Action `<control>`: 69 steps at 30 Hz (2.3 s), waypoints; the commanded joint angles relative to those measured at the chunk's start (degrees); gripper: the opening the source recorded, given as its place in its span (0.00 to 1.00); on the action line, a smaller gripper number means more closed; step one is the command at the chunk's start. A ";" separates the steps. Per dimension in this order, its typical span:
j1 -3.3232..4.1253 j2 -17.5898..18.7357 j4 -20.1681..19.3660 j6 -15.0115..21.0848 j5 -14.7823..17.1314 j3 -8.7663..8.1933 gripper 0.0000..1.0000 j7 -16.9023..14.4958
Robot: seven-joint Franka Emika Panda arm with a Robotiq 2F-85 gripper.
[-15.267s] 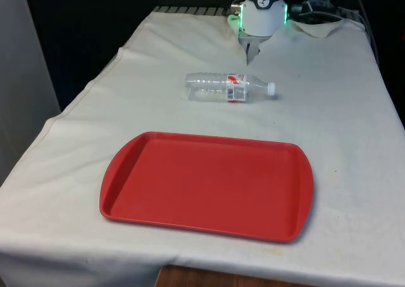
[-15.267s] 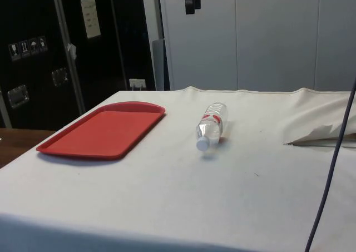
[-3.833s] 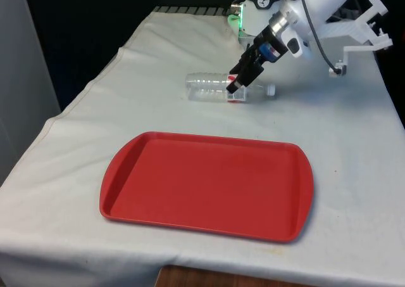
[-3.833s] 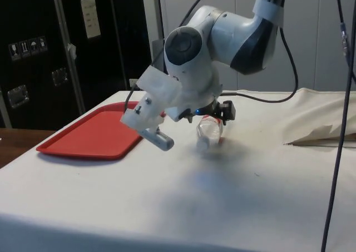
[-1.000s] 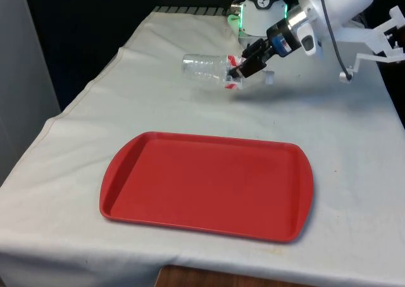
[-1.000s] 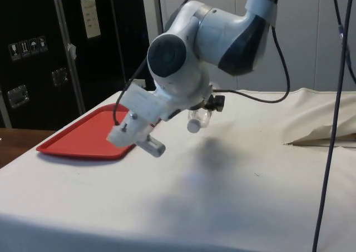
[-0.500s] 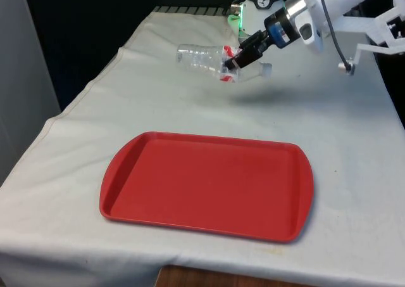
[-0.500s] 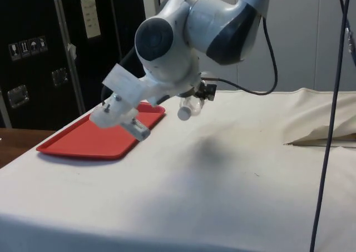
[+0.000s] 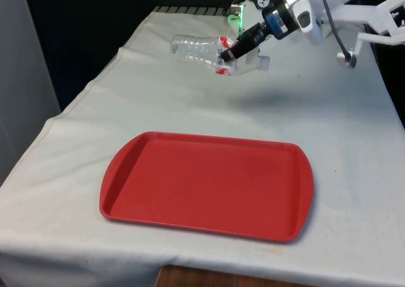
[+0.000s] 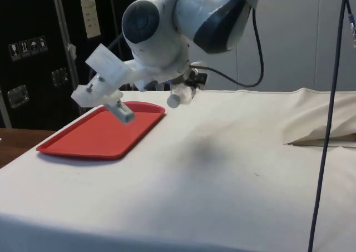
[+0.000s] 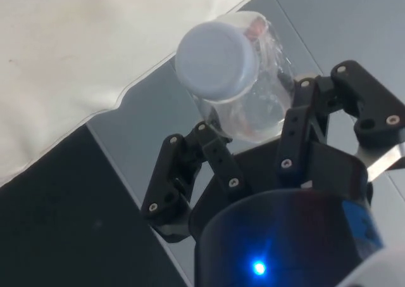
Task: Place the bottle upright on the tray.
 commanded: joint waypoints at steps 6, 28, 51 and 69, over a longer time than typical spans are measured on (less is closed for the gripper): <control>-0.29 -0.57 1.55 -0.11 0.97 -0.34 0.14 -0.23; -0.92 0.92 7.05 1.26 2.35 -1.20 0.14 1.95; -1.66 5.39 14.04 7.10 3.27 -2.29 0.14 5.44; -2.01 8.71 19.02 13.92 4.41 -4.24 0.14 6.47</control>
